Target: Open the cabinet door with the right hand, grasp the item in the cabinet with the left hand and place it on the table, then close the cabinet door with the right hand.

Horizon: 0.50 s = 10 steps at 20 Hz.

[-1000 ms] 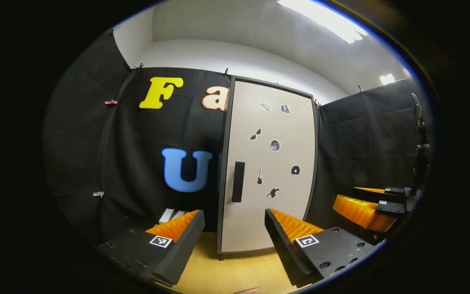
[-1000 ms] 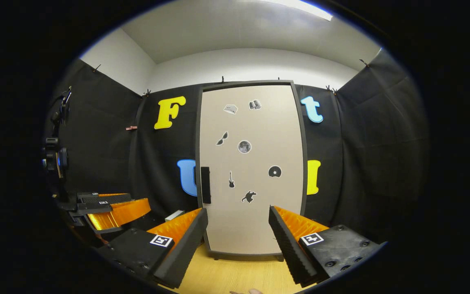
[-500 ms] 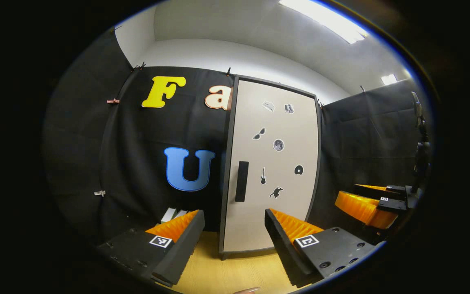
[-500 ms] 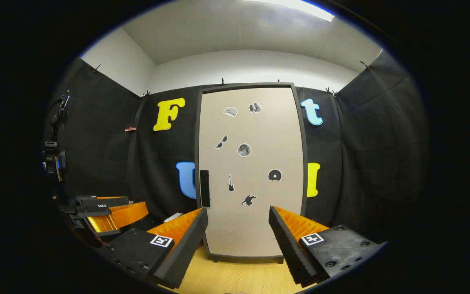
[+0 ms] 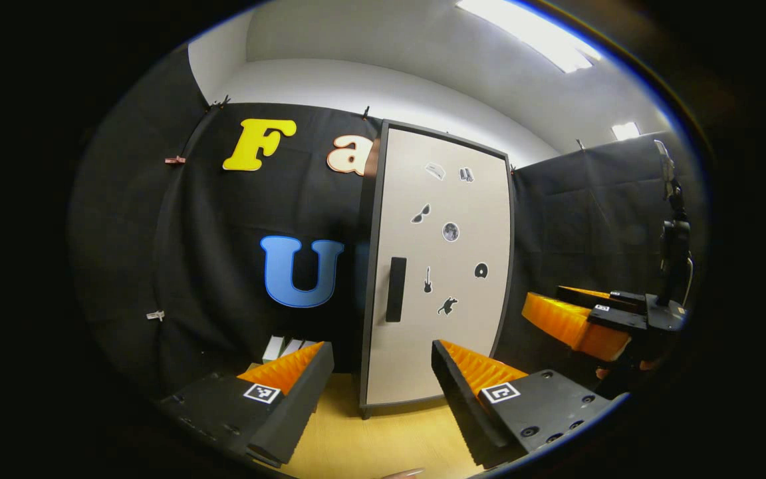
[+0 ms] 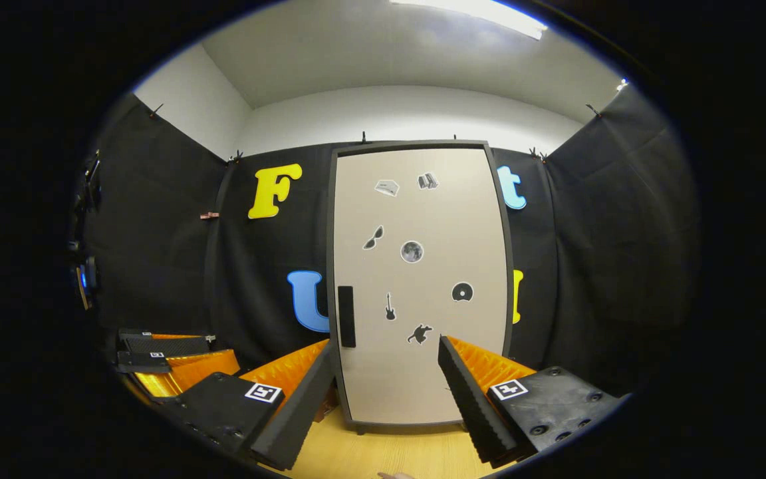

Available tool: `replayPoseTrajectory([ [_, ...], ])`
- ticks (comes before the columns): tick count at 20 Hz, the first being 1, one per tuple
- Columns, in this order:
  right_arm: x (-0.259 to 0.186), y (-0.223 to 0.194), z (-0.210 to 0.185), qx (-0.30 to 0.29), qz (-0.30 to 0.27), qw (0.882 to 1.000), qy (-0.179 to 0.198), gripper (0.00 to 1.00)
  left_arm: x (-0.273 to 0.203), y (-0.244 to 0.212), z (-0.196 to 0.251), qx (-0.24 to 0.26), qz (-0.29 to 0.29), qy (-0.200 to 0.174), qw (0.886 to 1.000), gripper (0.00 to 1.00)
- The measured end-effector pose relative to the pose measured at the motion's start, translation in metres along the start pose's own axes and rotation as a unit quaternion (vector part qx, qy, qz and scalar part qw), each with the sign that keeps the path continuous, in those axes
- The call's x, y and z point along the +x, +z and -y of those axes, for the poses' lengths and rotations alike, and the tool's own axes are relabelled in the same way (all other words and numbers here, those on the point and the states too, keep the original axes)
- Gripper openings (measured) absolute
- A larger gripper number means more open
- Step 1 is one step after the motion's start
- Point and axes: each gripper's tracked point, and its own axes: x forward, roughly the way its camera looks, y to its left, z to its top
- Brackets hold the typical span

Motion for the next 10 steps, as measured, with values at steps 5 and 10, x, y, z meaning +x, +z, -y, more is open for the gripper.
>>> replayPoseTrajectory([
  [5, 0.021, -0.003, -0.022, 0.009, -0.007, 1.000, 0.013, 0.98, -0.003, -0.001, -0.015, 0.002, -0.003, 0.005, 1.000, 0.94],
  [10, 0.058, -0.007, -0.039, 0.011, -0.004, 0.999, 0.035, 0.97, -0.001, -0.004, -0.028, -0.009, -0.003, 0.026, 1.000, 0.94],
])
